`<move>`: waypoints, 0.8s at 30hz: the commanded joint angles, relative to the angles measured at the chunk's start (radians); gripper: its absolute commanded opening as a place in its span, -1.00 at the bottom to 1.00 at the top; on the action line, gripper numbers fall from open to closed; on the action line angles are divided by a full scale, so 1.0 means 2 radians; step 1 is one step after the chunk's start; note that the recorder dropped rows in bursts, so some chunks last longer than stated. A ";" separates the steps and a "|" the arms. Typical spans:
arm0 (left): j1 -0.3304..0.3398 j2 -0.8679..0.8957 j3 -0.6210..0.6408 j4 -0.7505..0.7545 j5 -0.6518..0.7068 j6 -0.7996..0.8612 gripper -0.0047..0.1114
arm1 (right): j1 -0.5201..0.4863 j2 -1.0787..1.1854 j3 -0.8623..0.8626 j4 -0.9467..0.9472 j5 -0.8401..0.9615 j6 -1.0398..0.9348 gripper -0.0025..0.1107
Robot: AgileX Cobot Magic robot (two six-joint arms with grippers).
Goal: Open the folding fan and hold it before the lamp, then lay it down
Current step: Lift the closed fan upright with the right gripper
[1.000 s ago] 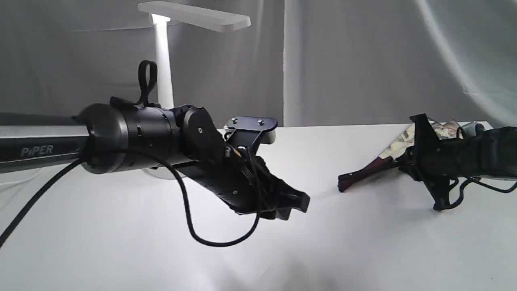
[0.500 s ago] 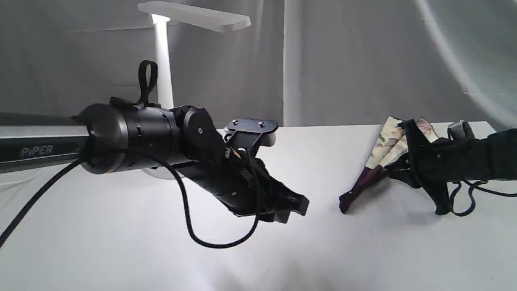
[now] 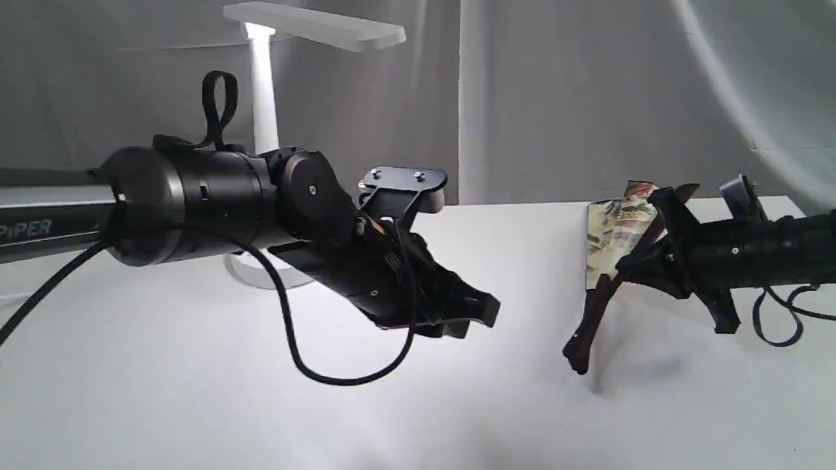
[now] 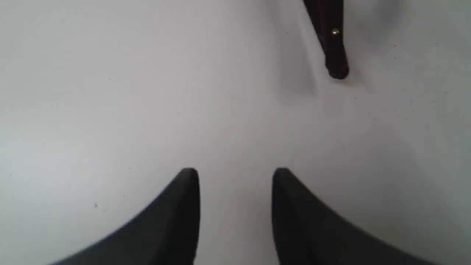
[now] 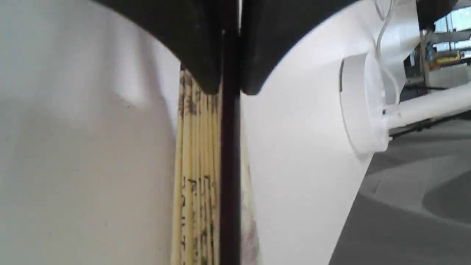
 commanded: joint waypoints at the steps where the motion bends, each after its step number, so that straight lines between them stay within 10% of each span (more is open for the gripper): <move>1: -0.001 -0.007 -0.003 0.002 -0.001 -0.017 -0.32 | -0.012 -0.009 0.002 0.000 0.046 -0.029 -0.96; 24: -0.001 -0.007 -0.003 -0.074 -0.059 -0.025 -0.32 | -0.061 -0.016 0.002 0.033 0.200 -0.151 -0.96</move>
